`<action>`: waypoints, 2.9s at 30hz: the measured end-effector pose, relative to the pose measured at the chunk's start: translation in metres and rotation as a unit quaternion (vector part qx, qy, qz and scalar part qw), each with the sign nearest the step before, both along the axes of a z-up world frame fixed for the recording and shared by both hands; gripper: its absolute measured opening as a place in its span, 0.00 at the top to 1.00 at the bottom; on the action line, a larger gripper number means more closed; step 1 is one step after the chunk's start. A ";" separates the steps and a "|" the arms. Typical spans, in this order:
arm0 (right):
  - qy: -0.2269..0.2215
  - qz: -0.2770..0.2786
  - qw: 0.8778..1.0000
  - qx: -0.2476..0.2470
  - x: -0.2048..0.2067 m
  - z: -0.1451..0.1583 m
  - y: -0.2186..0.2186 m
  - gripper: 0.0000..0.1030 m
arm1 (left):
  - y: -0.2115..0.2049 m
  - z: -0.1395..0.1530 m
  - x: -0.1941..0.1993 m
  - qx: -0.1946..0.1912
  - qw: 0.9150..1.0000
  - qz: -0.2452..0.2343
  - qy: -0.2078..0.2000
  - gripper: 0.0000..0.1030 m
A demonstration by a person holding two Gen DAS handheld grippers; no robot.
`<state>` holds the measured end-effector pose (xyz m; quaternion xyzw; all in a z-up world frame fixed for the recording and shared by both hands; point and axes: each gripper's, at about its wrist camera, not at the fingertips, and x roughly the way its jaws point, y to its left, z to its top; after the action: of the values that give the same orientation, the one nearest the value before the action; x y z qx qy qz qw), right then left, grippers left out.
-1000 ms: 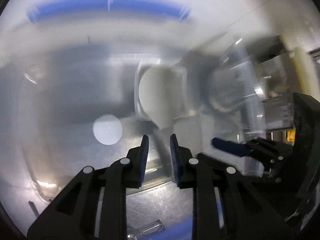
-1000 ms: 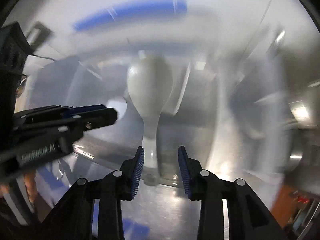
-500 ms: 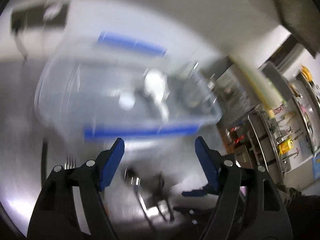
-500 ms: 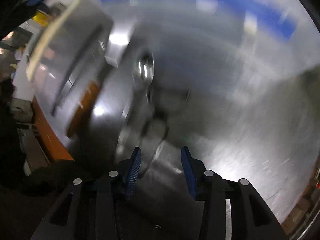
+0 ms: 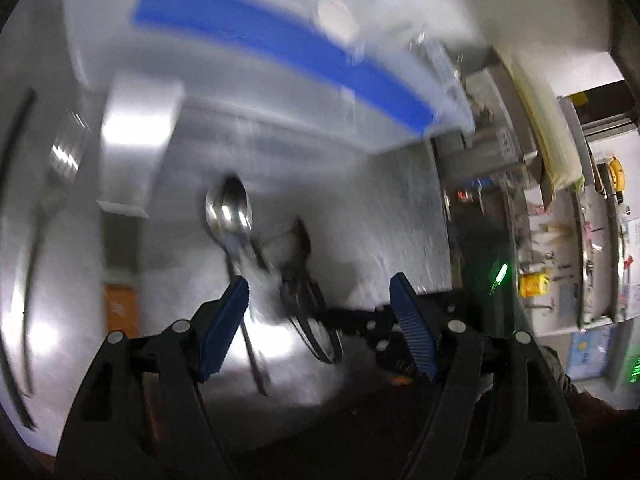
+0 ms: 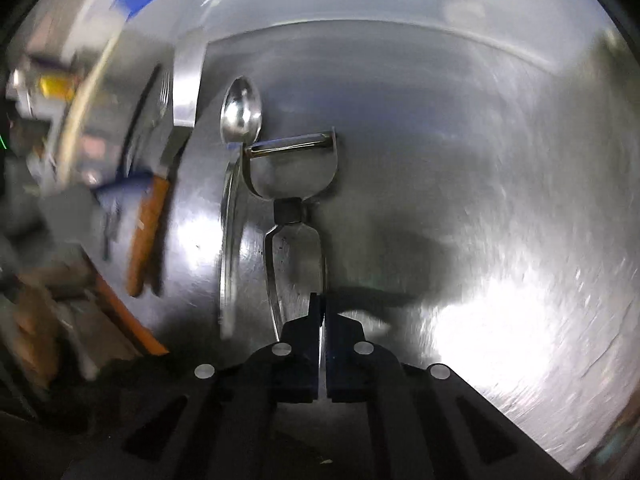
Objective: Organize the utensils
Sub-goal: 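Move the right tool back to the counter over the vegetable peeler, then close the right tool on the vegetable peeler's handle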
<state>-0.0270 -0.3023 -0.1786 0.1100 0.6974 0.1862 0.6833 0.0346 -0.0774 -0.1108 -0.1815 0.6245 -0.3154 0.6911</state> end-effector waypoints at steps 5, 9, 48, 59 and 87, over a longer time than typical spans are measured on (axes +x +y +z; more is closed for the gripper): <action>0.044 -0.070 0.991 0.101 -0.002 -0.008 -0.035 0.97 | -0.023 -0.021 -0.011 -0.017 0.998 -0.032 0.052 0.33; 0.062 -0.101 0.984 0.132 -0.004 -0.018 -0.055 0.97 | -0.043 -0.031 -0.018 -0.016 0.996 -0.050 0.068 0.33; 0.036 -0.082 0.995 0.053 -0.007 0.001 -0.036 0.57 | -0.063 -0.055 -0.014 -0.024 0.990 -0.064 0.122 0.97; -0.037 0.011 0.996 -0.083 -0.003 0.012 0.028 0.68 | -0.055 -0.038 -0.012 0.065 0.994 -0.070 0.051 0.97; 0.044 -0.086 0.993 0.069 0.002 -0.019 -0.027 0.97 | -0.091 -0.039 -0.032 0.107 0.986 -0.127 0.016 0.51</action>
<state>-0.0246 -0.3291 -0.1978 0.2243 0.7005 0.1691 0.6560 0.0024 -0.1688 -0.1502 -0.0307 0.6840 -0.3287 0.6505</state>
